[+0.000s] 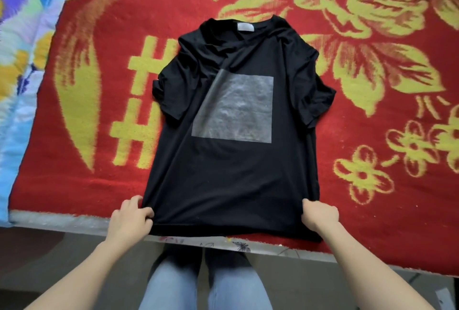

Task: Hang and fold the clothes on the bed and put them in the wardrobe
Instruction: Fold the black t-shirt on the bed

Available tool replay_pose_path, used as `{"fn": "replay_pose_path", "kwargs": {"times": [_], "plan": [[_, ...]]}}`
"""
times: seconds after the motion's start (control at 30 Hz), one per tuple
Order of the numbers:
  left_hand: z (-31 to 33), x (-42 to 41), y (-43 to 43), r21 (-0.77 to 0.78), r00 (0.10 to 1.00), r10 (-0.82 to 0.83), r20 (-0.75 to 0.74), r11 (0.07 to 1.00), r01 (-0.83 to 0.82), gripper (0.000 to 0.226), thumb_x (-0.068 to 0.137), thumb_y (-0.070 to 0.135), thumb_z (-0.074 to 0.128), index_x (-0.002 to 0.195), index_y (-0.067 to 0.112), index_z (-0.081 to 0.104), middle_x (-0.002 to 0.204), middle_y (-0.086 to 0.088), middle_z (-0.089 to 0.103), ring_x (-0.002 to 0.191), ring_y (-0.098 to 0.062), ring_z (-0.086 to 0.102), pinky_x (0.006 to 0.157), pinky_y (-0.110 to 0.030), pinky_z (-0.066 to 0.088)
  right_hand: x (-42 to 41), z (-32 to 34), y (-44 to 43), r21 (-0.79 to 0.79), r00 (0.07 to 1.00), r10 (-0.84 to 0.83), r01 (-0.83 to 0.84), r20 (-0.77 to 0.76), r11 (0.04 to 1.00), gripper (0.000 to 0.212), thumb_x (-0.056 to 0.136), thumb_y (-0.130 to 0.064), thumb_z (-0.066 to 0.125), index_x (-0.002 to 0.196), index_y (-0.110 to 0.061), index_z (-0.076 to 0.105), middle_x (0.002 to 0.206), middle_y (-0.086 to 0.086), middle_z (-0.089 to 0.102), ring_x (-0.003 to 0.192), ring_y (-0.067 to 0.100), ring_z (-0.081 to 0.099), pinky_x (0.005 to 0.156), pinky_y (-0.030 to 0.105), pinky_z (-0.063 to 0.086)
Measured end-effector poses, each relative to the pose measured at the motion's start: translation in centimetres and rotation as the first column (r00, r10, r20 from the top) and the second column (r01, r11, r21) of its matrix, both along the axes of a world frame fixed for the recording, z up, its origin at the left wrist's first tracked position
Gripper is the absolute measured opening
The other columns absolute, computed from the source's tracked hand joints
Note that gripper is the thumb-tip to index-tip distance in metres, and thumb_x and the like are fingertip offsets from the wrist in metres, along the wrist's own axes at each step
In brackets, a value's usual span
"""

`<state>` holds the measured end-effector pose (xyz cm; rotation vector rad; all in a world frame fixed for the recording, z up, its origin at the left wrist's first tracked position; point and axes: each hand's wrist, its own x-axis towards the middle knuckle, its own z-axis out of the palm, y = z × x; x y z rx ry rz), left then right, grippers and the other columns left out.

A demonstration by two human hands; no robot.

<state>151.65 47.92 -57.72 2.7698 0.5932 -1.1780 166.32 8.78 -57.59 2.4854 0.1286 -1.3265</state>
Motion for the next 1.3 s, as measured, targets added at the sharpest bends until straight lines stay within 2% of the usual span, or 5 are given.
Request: {"fn": "replay_pose_path", "kwargs": {"times": [0.37, 0.7, 0.87, 1.1, 1.3], "plan": [[-0.7, 15.8, 0.2, -0.378, 0.667, 0.699, 0.260, 0.709, -0.595, 0.050, 0.090, 0.017, 0.054, 0.137, 0.011, 0.040, 0.138, -0.018, 0.043, 0.125, -0.035, 0.040, 0.099, -0.041, 0.035, 17.0, -0.7, 1.7, 0.661, 0.422, -0.903, 0.658, 0.074, 0.362, 0.025, 0.092, -0.033, 0.053, 0.094, -0.009, 0.057, 0.093, 0.016, 0.055, 0.095, 0.027, 0.051, 0.082, 0.032, 0.037], [-3.8, 27.3, 3.4, -0.700, 0.098, 0.991, 0.094, 0.136, -0.701, 0.084, 0.082, 0.014, 0.071, 0.147, 0.015, 0.018, 0.144, -0.010, 0.039, 0.124, -0.029, 0.047, 0.098, -0.041, 0.041, 26.0, -3.7, 2.8, 0.704, -0.152, -0.927, 0.613, -0.343, -0.360, 0.040, 0.082, -0.010, 0.071, 0.113, 0.002, 0.048, 0.097, 0.014, 0.056, 0.068, 0.016, 0.063, 0.051, 0.025, 0.047], [-3.3, 31.4, 4.0, -0.731, -0.262, 0.964, -0.054, -0.217, -0.647, 0.029, 0.081, -0.004, 0.062, 0.110, -0.005, 0.056, 0.098, -0.016, 0.060, 0.092, -0.028, 0.059, 0.082, -0.040, 0.049, 30.5, -2.5, -0.6, 0.846, 0.070, -0.996, 0.532, -0.061, -0.015, 0.032, 0.083, -0.002, 0.065, 0.114, 0.004, 0.058, 0.093, 0.014, 0.061, 0.078, 0.017, 0.054, 0.056, 0.018, 0.042], [2.2, 33.3, 12.9, -0.772, -0.151, 0.846, 0.512, 0.376, -0.513, 0.039, 0.084, -0.010, 0.050, 0.073, 0.027, 0.046, 0.076, 0.008, 0.046, 0.067, -0.001, 0.044, 0.065, -0.017, 0.039, 35.4, 0.4, -9.0, 0.693, 0.268, -0.838, 0.473, 0.476, 0.545, 0.021, 0.085, -0.016, 0.053, 0.105, -0.020, 0.058, 0.119, 0.027, 0.057, 0.103, 0.044, 0.054, 0.080, 0.040, 0.045], [0.9, 31.2, 14.3, -0.660, 0.115, 0.892, 0.436, 0.404, -0.633, 0.068, 0.088, 0.008, 0.062, 0.145, 0.009, 0.025, 0.138, -0.017, 0.042, 0.125, -0.024, 0.044, 0.104, -0.029, 0.031, 30.6, 0.0, 2.4, 0.482, 0.557, -0.566, 0.307, 0.608, 0.821, 0.065, 0.085, -0.022, 0.060, 0.144, -0.016, 0.032, 0.147, 0.026, 0.022, 0.133, 0.040, 0.021, 0.103, 0.053, 0.027]]}}
